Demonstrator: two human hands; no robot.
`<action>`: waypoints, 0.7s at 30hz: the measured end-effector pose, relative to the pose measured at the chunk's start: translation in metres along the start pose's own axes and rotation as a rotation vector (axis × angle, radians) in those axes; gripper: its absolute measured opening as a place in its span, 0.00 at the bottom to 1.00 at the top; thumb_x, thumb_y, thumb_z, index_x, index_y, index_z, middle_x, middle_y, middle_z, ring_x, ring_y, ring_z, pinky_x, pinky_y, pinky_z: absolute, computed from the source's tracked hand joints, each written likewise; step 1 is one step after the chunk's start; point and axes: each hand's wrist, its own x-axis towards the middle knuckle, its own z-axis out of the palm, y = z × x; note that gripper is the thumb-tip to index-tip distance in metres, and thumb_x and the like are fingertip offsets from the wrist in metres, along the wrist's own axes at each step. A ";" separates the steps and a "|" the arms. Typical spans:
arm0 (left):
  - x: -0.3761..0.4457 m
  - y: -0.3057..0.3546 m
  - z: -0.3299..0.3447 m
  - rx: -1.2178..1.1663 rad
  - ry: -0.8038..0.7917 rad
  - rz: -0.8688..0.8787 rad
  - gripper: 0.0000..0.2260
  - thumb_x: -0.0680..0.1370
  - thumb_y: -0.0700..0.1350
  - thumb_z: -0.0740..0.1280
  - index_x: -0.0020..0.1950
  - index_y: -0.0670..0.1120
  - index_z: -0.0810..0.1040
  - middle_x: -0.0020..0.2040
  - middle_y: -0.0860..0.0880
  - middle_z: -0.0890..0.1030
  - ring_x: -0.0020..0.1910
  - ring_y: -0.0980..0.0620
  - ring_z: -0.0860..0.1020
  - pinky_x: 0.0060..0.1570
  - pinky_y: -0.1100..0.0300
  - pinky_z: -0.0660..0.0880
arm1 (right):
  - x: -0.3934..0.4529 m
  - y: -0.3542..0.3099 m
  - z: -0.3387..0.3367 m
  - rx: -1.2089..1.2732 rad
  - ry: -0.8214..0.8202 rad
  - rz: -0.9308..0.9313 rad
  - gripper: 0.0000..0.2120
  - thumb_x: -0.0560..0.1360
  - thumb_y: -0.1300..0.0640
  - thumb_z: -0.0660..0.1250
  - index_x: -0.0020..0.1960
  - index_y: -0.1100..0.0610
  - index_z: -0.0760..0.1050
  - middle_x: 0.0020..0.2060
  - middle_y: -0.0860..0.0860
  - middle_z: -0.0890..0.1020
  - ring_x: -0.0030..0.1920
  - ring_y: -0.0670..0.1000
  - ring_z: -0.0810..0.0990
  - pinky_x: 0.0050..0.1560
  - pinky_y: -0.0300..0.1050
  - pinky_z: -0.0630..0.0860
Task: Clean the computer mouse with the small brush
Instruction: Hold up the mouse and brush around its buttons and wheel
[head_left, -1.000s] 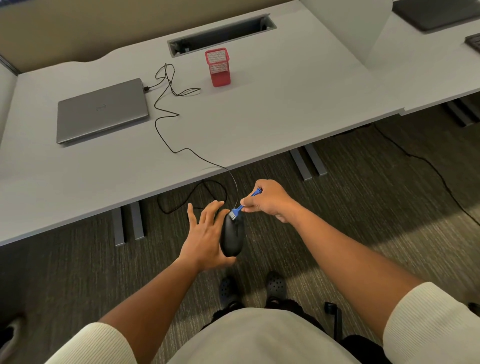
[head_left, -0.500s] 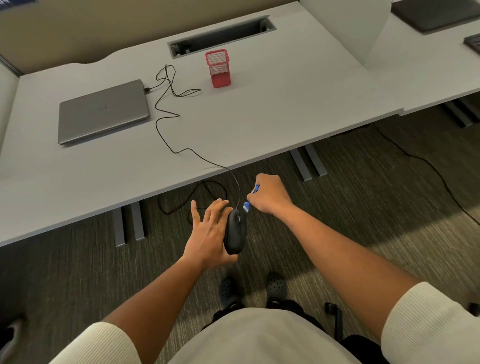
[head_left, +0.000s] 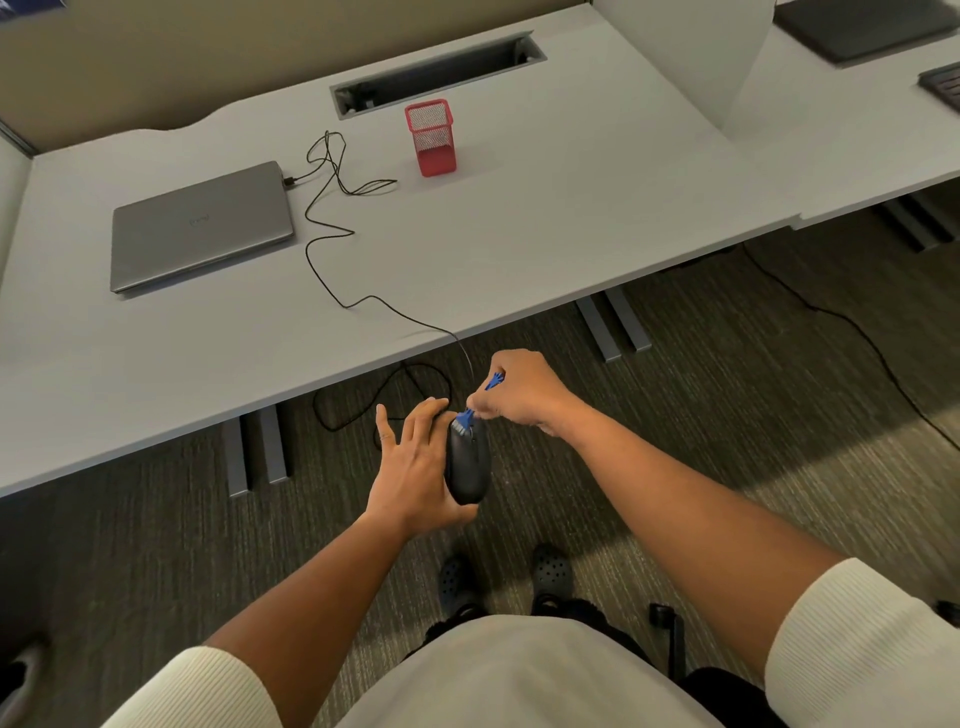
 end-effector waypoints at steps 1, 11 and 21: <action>0.000 0.000 0.000 0.001 -0.001 -0.001 0.52 0.61 0.74 0.67 0.77 0.46 0.64 0.75 0.47 0.60 0.78 0.45 0.57 0.74 0.31 0.35 | -0.003 0.001 0.000 0.033 -0.090 0.005 0.12 0.70 0.59 0.78 0.40 0.56 0.74 0.39 0.53 0.81 0.39 0.50 0.83 0.36 0.40 0.78; -0.006 0.000 0.006 -0.022 0.015 -0.012 0.51 0.61 0.73 0.69 0.76 0.45 0.65 0.74 0.46 0.61 0.77 0.44 0.60 0.74 0.29 0.38 | 0.006 0.011 -0.007 -0.056 0.070 -0.006 0.11 0.72 0.59 0.76 0.40 0.54 0.73 0.37 0.49 0.80 0.33 0.43 0.77 0.31 0.36 0.69; -0.007 -0.004 0.005 -0.013 0.015 -0.046 0.51 0.61 0.75 0.68 0.76 0.46 0.64 0.75 0.46 0.60 0.79 0.45 0.55 0.74 0.29 0.39 | 0.000 0.010 -0.008 0.081 -0.151 -0.015 0.13 0.70 0.62 0.78 0.38 0.56 0.73 0.39 0.54 0.82 0.38 0.47 0.84 0.35 0.38 0.77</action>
